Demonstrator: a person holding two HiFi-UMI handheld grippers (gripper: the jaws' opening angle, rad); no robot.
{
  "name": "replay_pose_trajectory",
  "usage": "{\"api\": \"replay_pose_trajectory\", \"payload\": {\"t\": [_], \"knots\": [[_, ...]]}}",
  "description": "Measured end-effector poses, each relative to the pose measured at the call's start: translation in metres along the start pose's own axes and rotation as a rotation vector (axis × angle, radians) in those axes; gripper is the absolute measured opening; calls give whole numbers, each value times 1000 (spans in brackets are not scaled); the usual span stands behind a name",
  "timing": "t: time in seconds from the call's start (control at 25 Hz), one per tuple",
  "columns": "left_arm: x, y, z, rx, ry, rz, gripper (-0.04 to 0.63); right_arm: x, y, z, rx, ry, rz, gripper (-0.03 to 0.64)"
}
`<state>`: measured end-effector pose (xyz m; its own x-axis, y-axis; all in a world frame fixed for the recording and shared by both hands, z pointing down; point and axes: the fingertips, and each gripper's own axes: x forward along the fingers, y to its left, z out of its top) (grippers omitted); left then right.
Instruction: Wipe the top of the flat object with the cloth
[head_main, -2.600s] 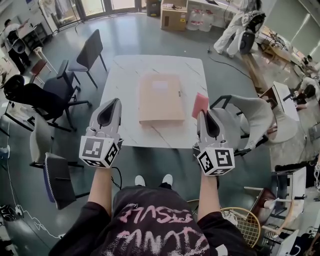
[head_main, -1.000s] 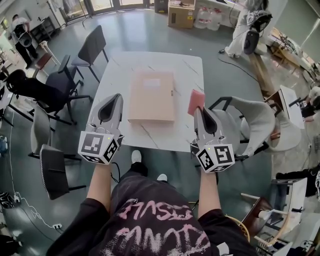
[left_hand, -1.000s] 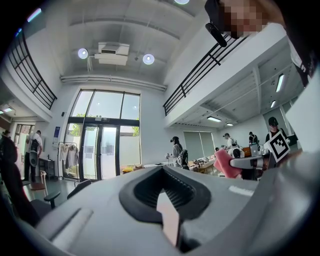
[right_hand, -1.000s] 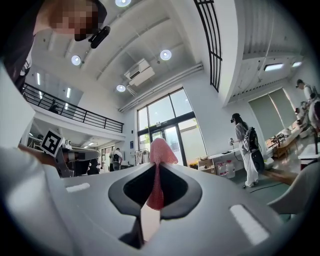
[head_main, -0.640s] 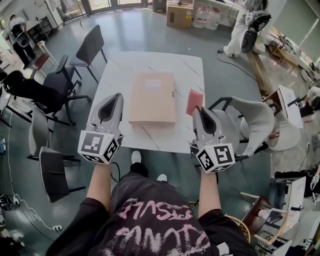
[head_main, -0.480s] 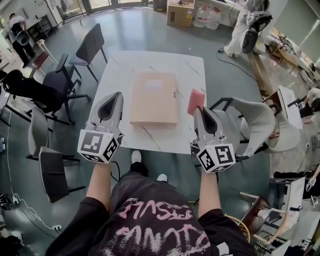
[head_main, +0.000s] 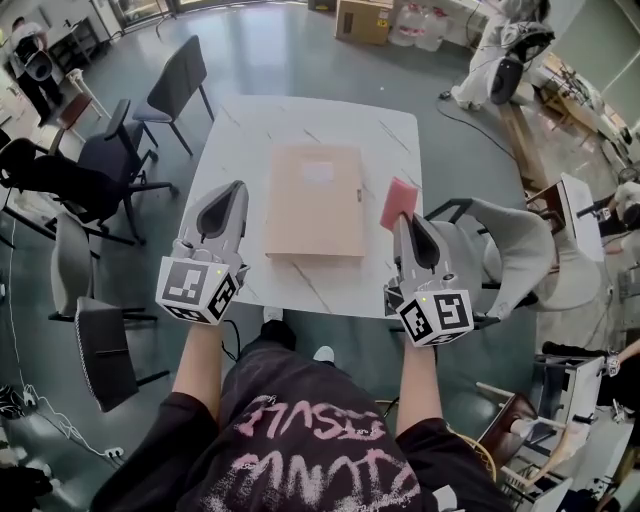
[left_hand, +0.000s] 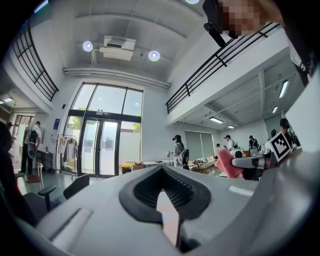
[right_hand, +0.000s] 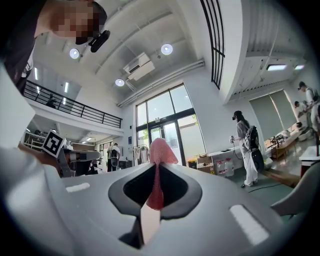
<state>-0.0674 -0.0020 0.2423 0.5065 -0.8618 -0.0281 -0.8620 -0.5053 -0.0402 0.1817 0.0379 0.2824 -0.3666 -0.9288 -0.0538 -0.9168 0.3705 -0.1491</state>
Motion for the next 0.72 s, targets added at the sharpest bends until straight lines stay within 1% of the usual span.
{"api": "replay_pose_trajectory", "payload": {"t": [0.32,0.72], "knots": [[32,31,-19,-27,18,-27,2,38,-7,-15,-2,33,-42,41],[68,66,-36,-69,42,-62,2,83,-3,-24,-13,68,-60,41]]}}
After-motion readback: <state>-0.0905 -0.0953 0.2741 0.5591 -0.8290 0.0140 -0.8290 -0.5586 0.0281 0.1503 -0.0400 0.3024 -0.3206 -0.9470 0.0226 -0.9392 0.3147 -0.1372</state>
